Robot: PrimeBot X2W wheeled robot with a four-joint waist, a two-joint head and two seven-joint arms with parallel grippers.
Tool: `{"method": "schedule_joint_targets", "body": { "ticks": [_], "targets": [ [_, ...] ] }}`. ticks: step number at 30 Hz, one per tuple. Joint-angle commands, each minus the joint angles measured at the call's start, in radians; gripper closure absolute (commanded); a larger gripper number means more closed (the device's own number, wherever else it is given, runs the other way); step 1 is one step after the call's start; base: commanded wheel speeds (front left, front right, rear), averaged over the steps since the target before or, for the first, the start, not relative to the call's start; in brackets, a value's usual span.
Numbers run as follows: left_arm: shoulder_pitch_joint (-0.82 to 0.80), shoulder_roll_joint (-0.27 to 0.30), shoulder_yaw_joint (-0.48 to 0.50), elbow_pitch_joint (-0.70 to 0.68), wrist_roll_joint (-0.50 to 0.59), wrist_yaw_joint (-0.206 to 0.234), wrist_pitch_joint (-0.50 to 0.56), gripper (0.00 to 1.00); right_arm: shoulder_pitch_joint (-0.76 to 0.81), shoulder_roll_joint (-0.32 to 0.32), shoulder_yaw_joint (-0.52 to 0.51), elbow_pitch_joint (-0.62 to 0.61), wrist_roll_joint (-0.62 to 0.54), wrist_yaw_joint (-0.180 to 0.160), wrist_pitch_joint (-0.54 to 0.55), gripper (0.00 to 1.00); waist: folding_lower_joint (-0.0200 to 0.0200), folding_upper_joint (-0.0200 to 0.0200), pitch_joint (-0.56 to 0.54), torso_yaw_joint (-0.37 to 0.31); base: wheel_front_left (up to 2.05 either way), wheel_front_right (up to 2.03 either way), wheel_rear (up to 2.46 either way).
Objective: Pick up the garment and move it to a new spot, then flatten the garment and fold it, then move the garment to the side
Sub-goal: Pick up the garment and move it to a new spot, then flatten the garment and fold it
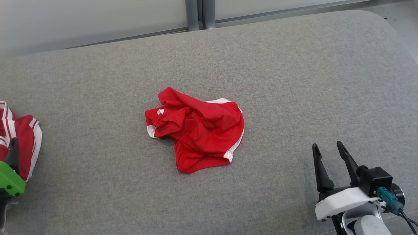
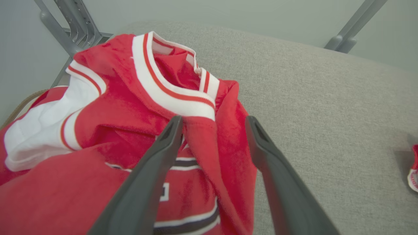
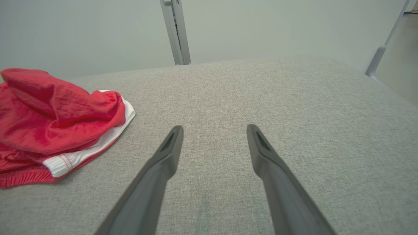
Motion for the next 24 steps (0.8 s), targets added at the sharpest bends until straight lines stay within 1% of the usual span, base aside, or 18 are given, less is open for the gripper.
{"method": "schedule_joint_targets", "body": {
  "ticks": [1,3,5,8,10,12,15,17,22,23,24],
  "targets": [
    [0.012,0.012,-0.003,-0.03,0.02,0.021,-0.012,0.0,0.012,-0.003,-0.003,-0.001,0.001,0.0,-0.004,0.0,0.0,0.0025,-0.004,-0.004,0.0,0.0,0.0],
    [0.044,0.013,-0.003,-0.103,0.038,0.046,-0.029,0.0,0.02,-0.003,0.0,-0.002,0.004,0.0,-0.004,0.0,0.0,0.0025,-0.009,-0.009,0.0,0.0,0.0],
    [0.081,0.013,-0.006,-0.208,0.064,0.076,-0.052,0.0,0.025,-0.003,0.0,-0.004,0.006,0.0,-0.004,0.0,0.0,0.0025,-0.012,-0.011,0.0,0.0,0.0],
    [0.15,0.016,-0.013,-0.39,0.102,0.136,-0.073,0.0,0.03,-0.003,0.002,-0.007,0.006,0.0,-0.004,0.0,0.0,0.0025,-0.012,-0.017,0.0,0.0,0.0],
    [0.189,-0.001,-0.033,-0.51,0.126,0.166,-0.081,0.0,0.025,-0.003,0.0,-0.011,0.003,0.0,-0.004,0.0,0.0,0.0025,-0.006,-0.02,0.0,0.0,0.0],
    [0.217,-0.024,-0.068,-0.592,0.143,0.18,-0.079,0.0,0.018,-0.003,0.001,-0.015,0.001,0.0,-0.004,0.0,0.0,0.0025,0.002,-0.022,0.0,0.0,0.0],
    [0.22,-0.067,-0.133,-0.636,0.16,0.174,-0.075,0.0,0.012,-0.003,0.006,-0.02,-0.004,0.0,-0.004,0.0,0.0,0.0025,0.011,-0.026,0.0,0.0,0.0],
    [0.197,-0.116,-0.179,-0.631,0.147,0.159,-0.067,0.0,0.004,-0.003,0.009,-0.024,-0.006,0.0,-0.004,0.0,0.0,0.0025,0.02,-0.031,0.0,0.0,0.0],
    [0.098,-0.2,-0.258,-0.531,0.139,0.114,-0.045,0.0,-0.006,-0.003,0.013,-0.03,-0.008,0.0,-0.004,0.0,0.0,0.0025,0.04,-0.046,0.0,0.0,0.0],
    [0.077,-0.228,-0.266,-0.505,0.117,0.103,-0.039,0.0,-0.01,-0.003,0.014,-0.031,-0.009,0.0,-0.004,0.0,0.0,0.0025,0.044,-0.051,0.0,0.0,0.0],
    [0.052,-0.239,-0.276,-0.479,0.121,0.094,-0.032,0.0,-0.014,-0.003,0.014,-0.032,-0.009,0.0,-0.004,0.0,0.0,0.0025,0.047,-0.056,0.0,0.0,0.0]
  ]
}}
